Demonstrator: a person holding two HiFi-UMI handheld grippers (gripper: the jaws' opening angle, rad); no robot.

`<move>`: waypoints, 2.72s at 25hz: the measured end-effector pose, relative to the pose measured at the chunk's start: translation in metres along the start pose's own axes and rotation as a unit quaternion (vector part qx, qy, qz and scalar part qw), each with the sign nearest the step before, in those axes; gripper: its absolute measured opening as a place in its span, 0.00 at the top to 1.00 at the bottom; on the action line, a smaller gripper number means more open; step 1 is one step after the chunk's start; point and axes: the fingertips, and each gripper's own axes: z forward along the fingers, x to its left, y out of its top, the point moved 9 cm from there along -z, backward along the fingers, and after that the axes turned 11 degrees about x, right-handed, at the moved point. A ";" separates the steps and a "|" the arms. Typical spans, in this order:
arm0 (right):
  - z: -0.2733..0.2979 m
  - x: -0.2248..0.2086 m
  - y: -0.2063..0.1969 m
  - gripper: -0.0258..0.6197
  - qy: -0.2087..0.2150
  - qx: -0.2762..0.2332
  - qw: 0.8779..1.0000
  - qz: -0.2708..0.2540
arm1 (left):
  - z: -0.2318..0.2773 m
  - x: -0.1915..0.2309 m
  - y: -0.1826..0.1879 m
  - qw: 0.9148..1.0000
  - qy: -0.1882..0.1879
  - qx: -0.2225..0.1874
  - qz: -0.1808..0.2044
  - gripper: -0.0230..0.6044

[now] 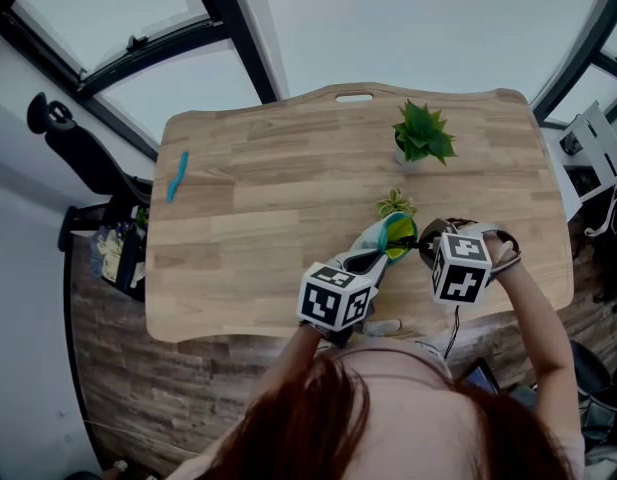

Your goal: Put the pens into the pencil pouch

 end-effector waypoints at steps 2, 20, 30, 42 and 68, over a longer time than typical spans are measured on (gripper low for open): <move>-0.001 -0.002 0.004 0.89 0.000 -0.002 1.000 -0.004 | 0.001 0.000 0.000 1.000 -0.003 0.000 0.000 0.93; 0.002 -0.011 0.031 0.90 0.098 -0.110 0.987 0.058 | 0.001 0.005 0.004 1.000 -0.012 0.000 -0.006 0.93; 0.026 -0.015 0.027 0.90 0.083 -0.104 0.987 0.095 | 0.001 0.005 0.003 1.000 -0.016 0.005 -0.004 0.93; 0.020 -0.021 0.009 0.84 0.041 -0.145 0.976 0.154 | 0.002 0.011 0.007 1.000 -0.011 -0.005 -0.021 0.93; -0.001 0.018 -0.035 0.91 -0.061 -0.297 0.839 0.452 | -0.021 0.008 -0.014 0.998 0.036 -0.022 -0.041 0.87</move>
